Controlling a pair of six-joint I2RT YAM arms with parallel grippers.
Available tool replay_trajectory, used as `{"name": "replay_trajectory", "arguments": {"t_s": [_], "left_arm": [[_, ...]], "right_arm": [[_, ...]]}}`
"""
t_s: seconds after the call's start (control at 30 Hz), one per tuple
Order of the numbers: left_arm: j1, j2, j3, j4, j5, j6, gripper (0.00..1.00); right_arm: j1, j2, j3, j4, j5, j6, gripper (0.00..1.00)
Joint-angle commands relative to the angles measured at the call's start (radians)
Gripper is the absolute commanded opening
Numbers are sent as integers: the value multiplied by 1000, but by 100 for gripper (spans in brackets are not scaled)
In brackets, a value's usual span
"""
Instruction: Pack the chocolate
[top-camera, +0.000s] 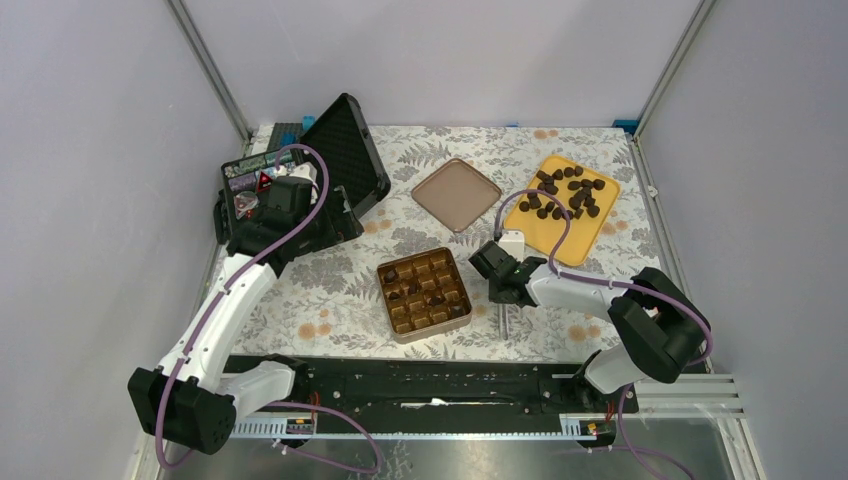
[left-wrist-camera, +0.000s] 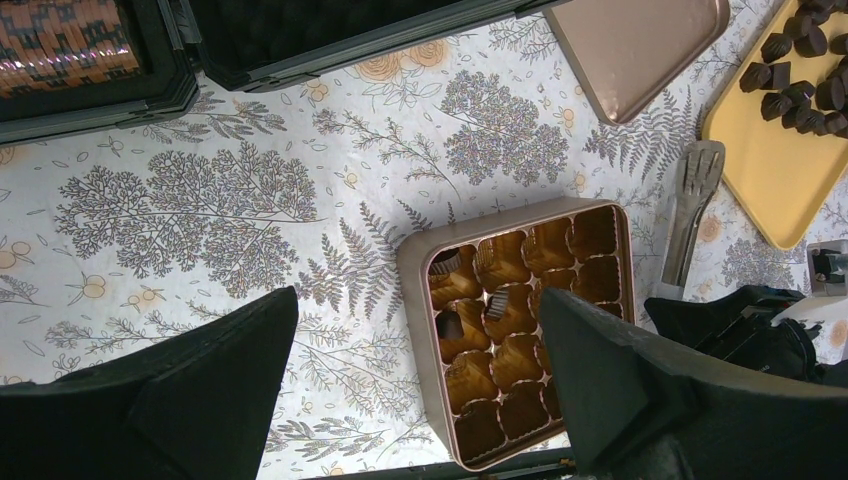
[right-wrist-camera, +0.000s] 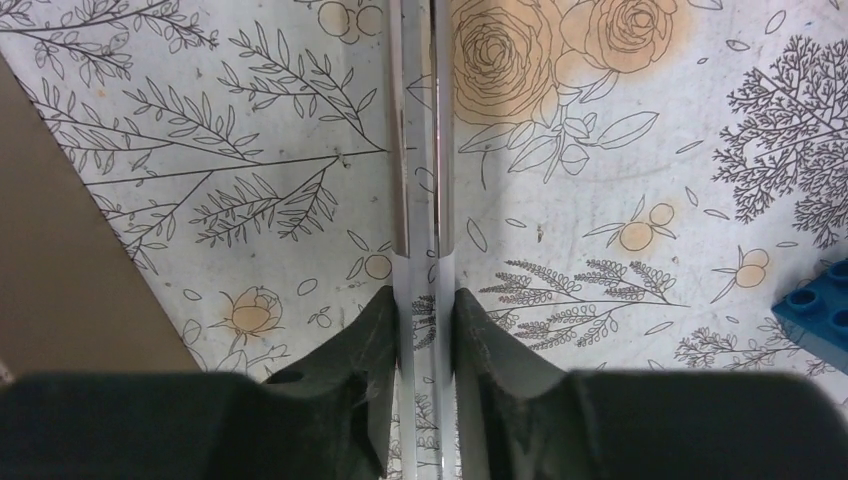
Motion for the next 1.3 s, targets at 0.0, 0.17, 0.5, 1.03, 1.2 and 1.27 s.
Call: {"name": "replay_trajectory", "arguments": {"t_s": [0.0, 0.17, 0.5, 1.03, 1.2, 1.27], "left_arm": [[3, -27, 1, 41, -7, 1, 99], [3, -20, 13, 40, -2, 4, 99], [3, -24, 18, 40, -2, 7, 99], [3, -3, 29, 40, -1, 25, 99], [3, 4, 24, 42, -8, 27, 99], [3, 7, 24, 42, -8, 29, 99]], "right_arm": [[11, 20, -14, -90, -39, -21, 21], [10, -89, 103, -190, -78, -119, 12], [-195, -260, 324, -363, -144, -299, 12], [-429, -156, 399, -419, -298, -377, 29], [-437, -128, 422, -417, -273, -378, 35], [-439, -118, 433, -418, -269, -376, 39]]}}
